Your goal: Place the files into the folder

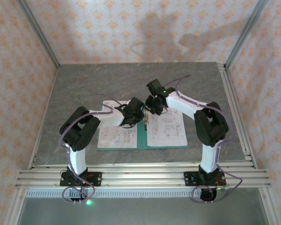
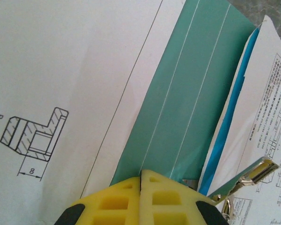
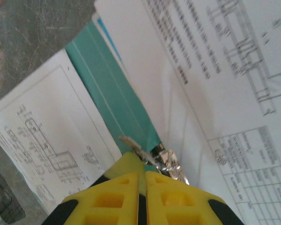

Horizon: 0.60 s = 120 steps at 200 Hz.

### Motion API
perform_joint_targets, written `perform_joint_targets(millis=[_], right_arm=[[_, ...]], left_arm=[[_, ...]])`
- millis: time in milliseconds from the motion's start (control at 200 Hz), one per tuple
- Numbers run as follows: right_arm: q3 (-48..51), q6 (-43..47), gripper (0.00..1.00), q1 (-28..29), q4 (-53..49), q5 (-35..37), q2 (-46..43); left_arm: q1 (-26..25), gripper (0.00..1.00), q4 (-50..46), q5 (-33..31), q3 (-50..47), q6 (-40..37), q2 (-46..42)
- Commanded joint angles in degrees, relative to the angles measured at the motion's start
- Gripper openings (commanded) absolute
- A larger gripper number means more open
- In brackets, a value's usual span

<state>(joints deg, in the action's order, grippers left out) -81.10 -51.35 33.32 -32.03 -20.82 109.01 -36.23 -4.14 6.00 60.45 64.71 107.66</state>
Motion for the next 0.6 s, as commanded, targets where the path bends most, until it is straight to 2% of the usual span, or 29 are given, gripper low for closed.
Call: perform_joint_targets(millis=[0, 195, 385, 596], right_arm=[[-4.8, 1.6, 0.12, -0.7, -3.5, 4.7, 0.8], [-13.1, 5.0, 0.12, -1.4, -7.6, 5.1, 8.2], [-19.6, 7.9, 0.12, -1.4, -11.8, 5.5, 13.5], [-21.9, 9.4, 0.12, -1.3, -13.0, 5.0, 14.9]], left_arm=[[0.5, 0.0, -6.1, -1.3, -0.9, 0.8, -3.0], [0.5, 0.0, -8.9, -3.3, -1.8, 0.9, -8.7], [0.1, 0.0, -11.9, -1.9, -6.6, 2.4, -13.4], [-0.9, 0.0, -22.5, -2.6, -13.0, 2.5, -22.1]])
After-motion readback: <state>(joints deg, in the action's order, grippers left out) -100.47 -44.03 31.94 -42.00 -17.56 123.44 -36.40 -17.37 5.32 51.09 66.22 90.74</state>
